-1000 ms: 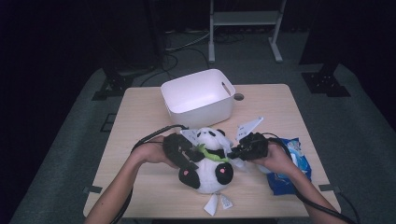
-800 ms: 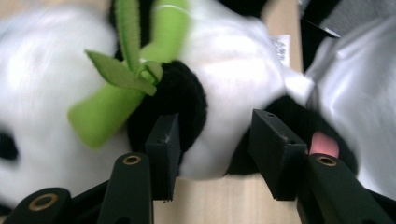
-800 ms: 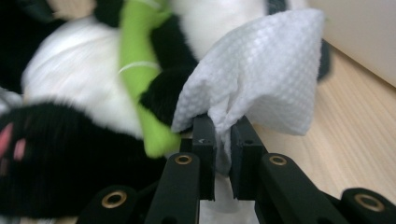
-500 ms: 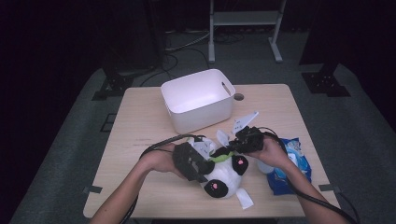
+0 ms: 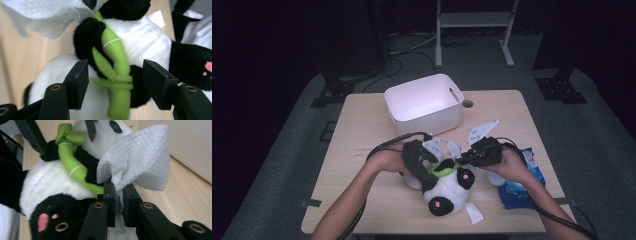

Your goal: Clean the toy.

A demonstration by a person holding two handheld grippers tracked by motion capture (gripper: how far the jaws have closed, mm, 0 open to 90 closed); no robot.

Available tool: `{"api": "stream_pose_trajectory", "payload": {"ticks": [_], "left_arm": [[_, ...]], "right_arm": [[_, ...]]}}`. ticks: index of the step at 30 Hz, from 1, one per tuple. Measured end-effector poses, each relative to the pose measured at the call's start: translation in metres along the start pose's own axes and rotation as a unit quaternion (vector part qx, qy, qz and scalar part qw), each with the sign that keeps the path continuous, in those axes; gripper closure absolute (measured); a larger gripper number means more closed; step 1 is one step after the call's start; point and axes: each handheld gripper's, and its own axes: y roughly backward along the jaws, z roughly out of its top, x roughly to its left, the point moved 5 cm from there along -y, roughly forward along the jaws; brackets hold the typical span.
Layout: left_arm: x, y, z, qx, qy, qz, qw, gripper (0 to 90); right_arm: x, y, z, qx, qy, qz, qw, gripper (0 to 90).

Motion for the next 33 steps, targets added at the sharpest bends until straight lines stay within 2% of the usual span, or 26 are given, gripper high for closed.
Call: {"api": "stream_pose_trajectory", "payload": {"ticks": [3, 4, 5, 8, 13, 15, 17, 22, 24, 27, 33], "left_arm": [[0.003, -0.005, 0.000, -0.009, 0.011, -0.020, 0.9997, 44.2], [0.004, -0.007, 0.000, -0.016, 0.021, -0.023, 0.9994, 50.5], [0.005, -0.008, 0.001, -0.019, 0.027, -0.023, 0.9992, 58.2], [0.008, -0.009, 0.001, -0.021, 0.040, -0.007, 0.9990, 65.7], [0.014, -0.009, 0.005, -0.032, 0.059, 0.020, 0.9975, 68.2], [0.017, -0.009, 0.007, -0.033, 0.065, 0.030, 0.9968, 68.5], [0.022, -0.008, 0.008, -0.033, 0.073, 0.050, 0.9955, 69.0], [0.031, -0.005, 0.005, -0.020, 0.090, 0.083, 0.9922, 69.1], [0.033, -0.004, 0.003, -0.016, 0.092, 0.088, 0.9917, 69.1], [0.037, -0.003, -0.001, -0.019, 0.105, 0.099, 0.9893, 69.0], [0.039, -0.001, -0.004, -0.016, 0.112, 0.108, 0.9876, 68.8]], "right_arm": [[0.003, 0.005, -0.001, -0.004, -0.001, 0.003, 1.0000, 82.2], [0.003, 0.007, -0.002, -0.008, -0.002, 0.004, 1.0000, 82.2], [0.003, 0.008, -0.002, -0.011, 0.002, 0.004, 0.9999, 82.2], [0.004, 0.013, 0.000, -0.020, 0.002, 0.004, 0.9998, 82.3], [0.010, 0.020, 0.009, -0.040, 0.009, 0.010, 0.9991, 82.2], [0.014, 0.020, 0.010, -0.040, 0.016, 0.012, 0.9990, 82.3], [0.018, 0.019, 0.010, -0.041, 0.020, 0.017, 0.9988, 82.2], [0.023, 0.012, 0.006, -0.034, 0.022, 0.025, 0.9989, 82.2], [0.022, 0.008, 0.000, -0.029, 0.016, 0.026, 0.9991, 82.2], [0.020, 0.004, -0.009, -0.027, 0.007, 0.028, 0.9992, 82.2], [0.019, -0.005, -0.028, -0.015, -0.012, 0.032, 0.9993, 82.2]]}}
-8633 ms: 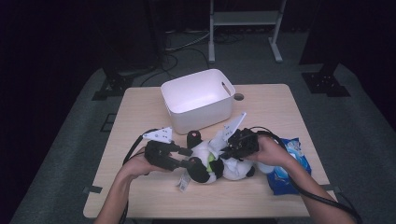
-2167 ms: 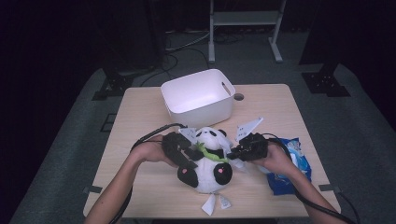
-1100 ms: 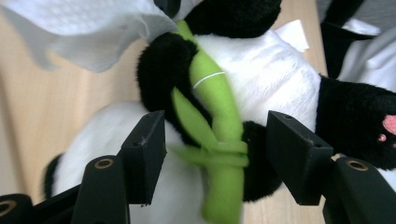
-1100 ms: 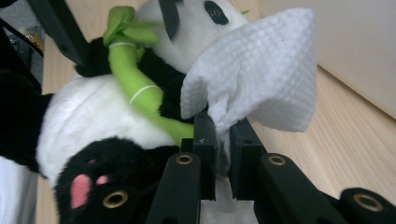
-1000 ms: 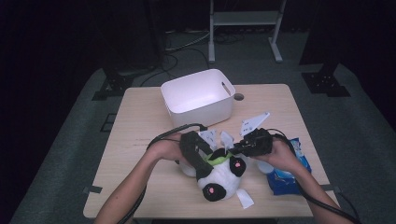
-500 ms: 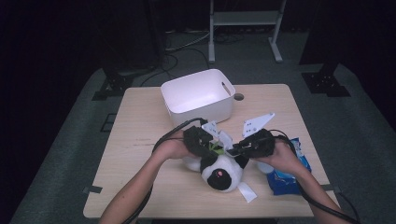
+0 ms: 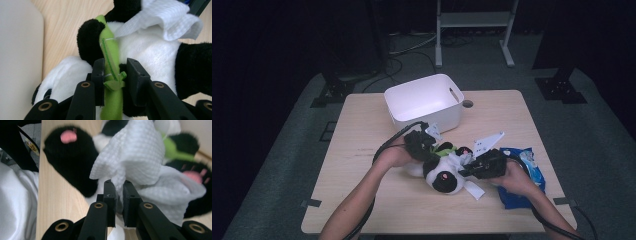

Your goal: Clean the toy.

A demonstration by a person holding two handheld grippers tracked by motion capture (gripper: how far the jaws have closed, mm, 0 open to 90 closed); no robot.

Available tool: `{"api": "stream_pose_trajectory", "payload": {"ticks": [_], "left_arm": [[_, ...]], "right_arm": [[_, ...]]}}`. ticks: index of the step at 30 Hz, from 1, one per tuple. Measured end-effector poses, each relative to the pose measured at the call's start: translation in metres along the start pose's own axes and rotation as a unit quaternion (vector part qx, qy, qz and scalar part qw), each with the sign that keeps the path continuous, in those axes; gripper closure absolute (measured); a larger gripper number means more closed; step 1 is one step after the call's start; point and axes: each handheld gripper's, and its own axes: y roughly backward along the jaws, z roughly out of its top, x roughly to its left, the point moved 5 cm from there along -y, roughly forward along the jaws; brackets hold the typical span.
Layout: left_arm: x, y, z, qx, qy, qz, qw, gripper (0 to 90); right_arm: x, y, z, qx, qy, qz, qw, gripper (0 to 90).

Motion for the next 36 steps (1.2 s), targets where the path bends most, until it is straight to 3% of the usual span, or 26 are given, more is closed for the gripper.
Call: {"api": "stream_pose_trajectory", "payload": {"ticks": [7, 16, 22, 26, 33, 36], "left_arm": [[-0.001, 0.000, -0.002, -0.004, 0.005, -0.009, 0.9999, 68.0], [-0.002, 0.000, -0.006, -0.006, 0.005, -0.026, 0.9996, 66.8], [-0.003, 0.000, -0.008, -0.010, 0.007, -0.035, 0.9993, 66.4], [-0.003, 0.000, -0.009, -0.012, 0.007, -0.035, 0.9993, 66.4], [-0.004, -0.001, -0.009, -0.013, 0.008, -0.038, 0.9991, 66.0], [-0.003, 0.000, -0.010, -0.012, 0.007, -0.041, 0.9991, 65.9]], "right_arm": [[-0.002, -0.005, -0.023, 0.018, -0.019, 0.000, 0.9997, 82.2], [0.002, 0.005, -0.002, -0.005, 0.006, -0.011, 0.9999, 82.3], [0.001, -0.009, -0.016, 0.016, -0.001, -0.005, 0.9999, 82.3], [0.001, -0.008, -0.021, 0.029, -0.002, -0.006, 0.9996, 82.3], [0.004, 0.003, 0.003, 0.007, 0.020, -0.015, 0.9997, 82.3], [0.004, -0.001, 0.004, 0.014, 0.019, -0.015, 0.9996, 82.2]]}}
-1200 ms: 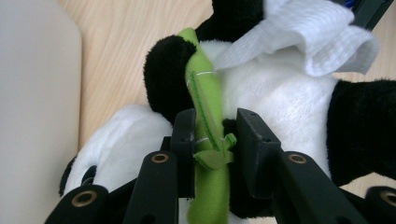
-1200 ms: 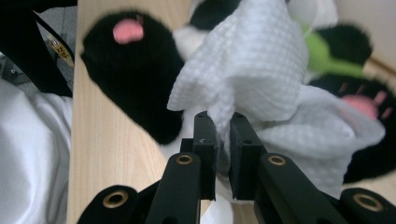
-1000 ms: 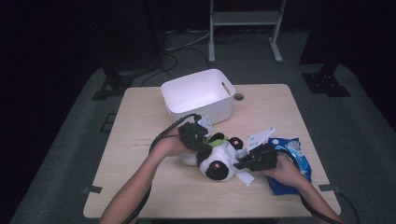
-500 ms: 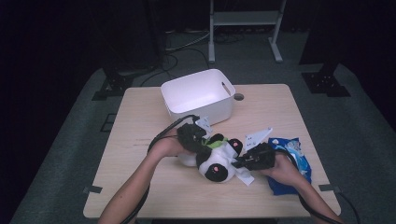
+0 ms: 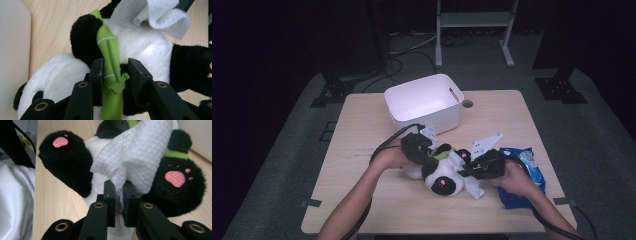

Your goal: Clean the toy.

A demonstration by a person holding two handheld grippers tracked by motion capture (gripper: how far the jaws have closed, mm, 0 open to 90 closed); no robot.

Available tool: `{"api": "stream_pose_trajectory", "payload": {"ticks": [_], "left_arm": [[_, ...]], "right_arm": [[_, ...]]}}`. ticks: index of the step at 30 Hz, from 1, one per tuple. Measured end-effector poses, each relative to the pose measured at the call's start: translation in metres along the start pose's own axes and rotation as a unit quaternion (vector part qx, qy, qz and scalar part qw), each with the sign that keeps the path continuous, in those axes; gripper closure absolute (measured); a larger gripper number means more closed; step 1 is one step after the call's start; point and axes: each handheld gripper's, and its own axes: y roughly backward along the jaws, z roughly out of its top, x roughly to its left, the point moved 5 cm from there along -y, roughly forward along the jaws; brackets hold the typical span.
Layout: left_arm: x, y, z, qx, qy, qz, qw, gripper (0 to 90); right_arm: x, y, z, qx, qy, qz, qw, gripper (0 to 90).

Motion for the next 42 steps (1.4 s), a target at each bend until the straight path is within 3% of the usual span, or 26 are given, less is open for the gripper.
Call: {"api": "stream_pose_trajectory", "payload": {"ticks": [6, 15, 24, 31, 42], "left_arm": [[0.000, 0.000, -0.001, 0.000, -0.001, -0.004, 1.0000, 65.6], [-0.001, 0.000, -0.002, -0.002, 0.000, -0.007, 1.0000, 65.2], [-0.003, 0.000, -0.003, -0.002, -0.001, -0.011, 0.9999, 64.7], [-0.003, 0.000, -0.003, -0.002, -0.001, -0.013, 0.9999, 64.7], [-0.004, 0.001, -0.004, 0.002, -0.005, -0.014, 0.9999, 64.4]], "right_arm": [[-0.002, -0.008, -0.016, 0.021, -0.011, 0.008, 0.9997, 82.3], [0.000, -0.002, 0.006, 0.007, 0.006, 0.005, 0.9999, 82.0], [-0.002, -0.007, -0.016, 0.025, -0.009, 0.011, 0.9996, 82.0], [0.001, -0.003, 0.000, 0.003, 0.003, 0.009, 1.0000, 82.0], [-0.003, -0.008, -0.031, 0.027, -0.020, 0.010, 0.9994, 82.0]]}}
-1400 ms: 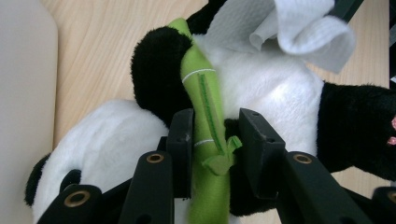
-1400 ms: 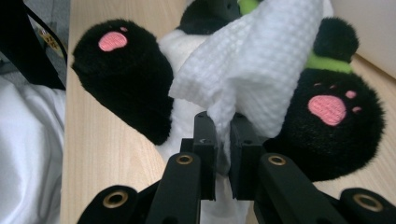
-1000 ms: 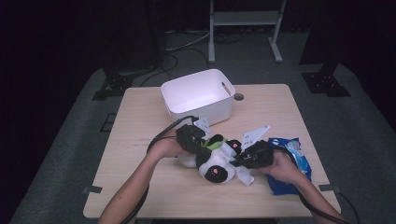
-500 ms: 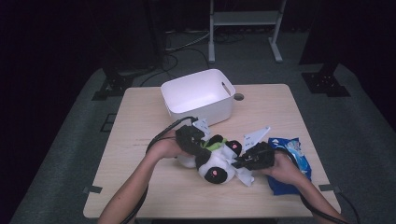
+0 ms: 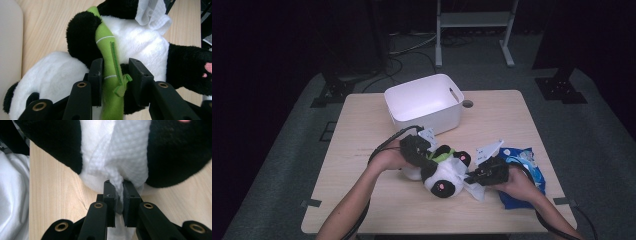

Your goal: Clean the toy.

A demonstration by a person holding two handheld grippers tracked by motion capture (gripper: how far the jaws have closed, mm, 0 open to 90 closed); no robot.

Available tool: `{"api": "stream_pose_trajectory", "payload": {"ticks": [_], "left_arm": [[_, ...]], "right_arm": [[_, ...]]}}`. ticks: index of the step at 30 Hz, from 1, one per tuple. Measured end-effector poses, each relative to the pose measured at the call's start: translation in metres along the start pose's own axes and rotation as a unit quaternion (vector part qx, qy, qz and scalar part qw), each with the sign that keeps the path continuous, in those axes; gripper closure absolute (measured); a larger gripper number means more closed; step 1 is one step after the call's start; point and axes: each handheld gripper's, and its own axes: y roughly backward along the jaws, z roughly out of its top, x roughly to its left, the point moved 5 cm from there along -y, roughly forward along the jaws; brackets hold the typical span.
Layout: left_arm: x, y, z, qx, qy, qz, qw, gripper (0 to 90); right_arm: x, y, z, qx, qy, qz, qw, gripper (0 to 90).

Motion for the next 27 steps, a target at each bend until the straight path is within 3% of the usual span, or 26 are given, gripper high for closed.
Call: {"api": "stream_pose_trajectory", "payload": {"ticks": [5, 14, 19, 22, 27], "left_arm": [[0.000, 0.000, 0.000, 0.000, 0.001, -0.001, 1.0000, 64.3], [-0.002, 0.000, -0.002, -0.001, 0.001, -0.004, 1.0000, 63.8], [-0.002, 0.001, -0.003, -0.002, 0.001, -0.007, 1.0000, 63.6], [-0.002, 0.000, -0.003, -0.003, 0.001, -0.007, 1.0000, 63.7], [-0.003, 0.001, -0.003, -0.002, 0.001, -0.007, 1.0000, 63.6]], "right_arm": [[0.003, 0.009, 0.017, -0.033, 0.010, 0.001, 0.9994, 81.9], [0.004, 0.003, 0.010, -0.022, 0.003, 0.009, 0.9997, 81.5], [0.007, 0.020, 0.013, -0.037, 0.006, 0.007, 0.9993, 81.5], [0.003, 0.034, 0.012, -0.038, 0.003, -0.007, 0.9992, 81.5], [-0.013, 0.061, 0.004, -0.047, -0.021, -0.043, 0.9977, 81.5]]}}
